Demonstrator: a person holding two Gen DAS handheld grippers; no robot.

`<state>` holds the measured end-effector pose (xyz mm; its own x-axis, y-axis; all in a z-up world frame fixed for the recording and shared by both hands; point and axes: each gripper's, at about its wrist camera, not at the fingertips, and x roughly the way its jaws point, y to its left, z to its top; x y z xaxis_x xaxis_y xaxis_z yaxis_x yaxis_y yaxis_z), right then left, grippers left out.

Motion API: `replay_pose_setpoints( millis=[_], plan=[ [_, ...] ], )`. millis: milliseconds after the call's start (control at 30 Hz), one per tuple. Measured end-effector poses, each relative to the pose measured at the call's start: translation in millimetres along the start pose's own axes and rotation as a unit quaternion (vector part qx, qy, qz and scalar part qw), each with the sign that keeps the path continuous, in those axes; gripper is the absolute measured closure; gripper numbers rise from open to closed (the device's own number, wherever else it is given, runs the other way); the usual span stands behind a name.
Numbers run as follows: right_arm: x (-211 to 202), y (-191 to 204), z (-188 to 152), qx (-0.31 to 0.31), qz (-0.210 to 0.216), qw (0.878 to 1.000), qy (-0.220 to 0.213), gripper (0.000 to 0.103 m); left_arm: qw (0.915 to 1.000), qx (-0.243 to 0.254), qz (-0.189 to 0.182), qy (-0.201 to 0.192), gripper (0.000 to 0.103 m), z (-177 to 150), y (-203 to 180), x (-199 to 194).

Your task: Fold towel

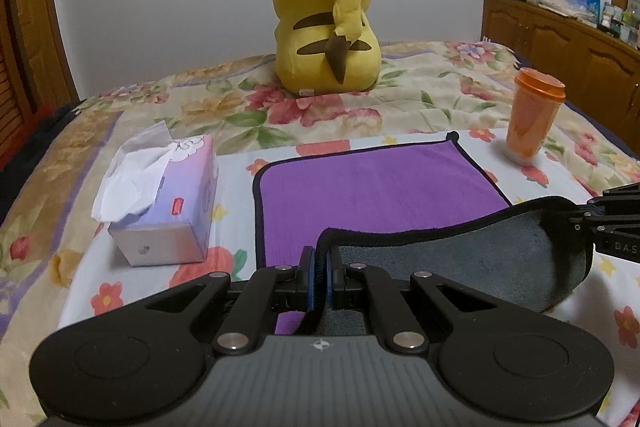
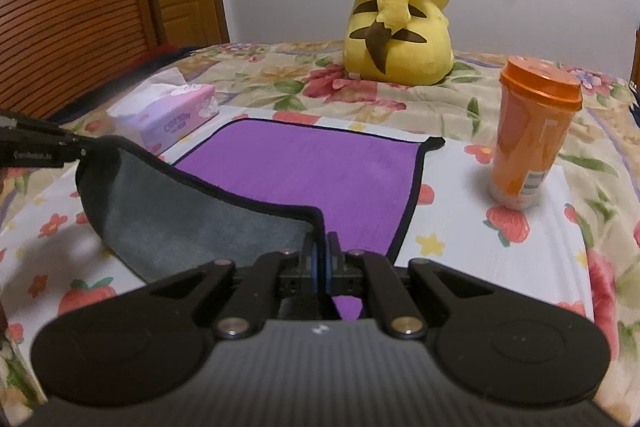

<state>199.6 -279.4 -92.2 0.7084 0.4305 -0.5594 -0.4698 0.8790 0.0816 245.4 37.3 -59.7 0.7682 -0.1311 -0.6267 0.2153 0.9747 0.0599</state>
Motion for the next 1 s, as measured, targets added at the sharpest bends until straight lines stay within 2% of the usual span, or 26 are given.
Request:
replay_pose_setpoints(
  millis=[600,1000],
  plan=[
    [22,-10,34,-0.037,-0.018,0.999,-0.022,0.099,0.9996,-0.001,0.009,-0.026,0.094,31,13,27],
    [56,-23,65,-0.057,-0.032,0.997,-0.034,0.099,0.9987,0.002,0.022,-0.045,0.094,60,22,62]
  ],
)
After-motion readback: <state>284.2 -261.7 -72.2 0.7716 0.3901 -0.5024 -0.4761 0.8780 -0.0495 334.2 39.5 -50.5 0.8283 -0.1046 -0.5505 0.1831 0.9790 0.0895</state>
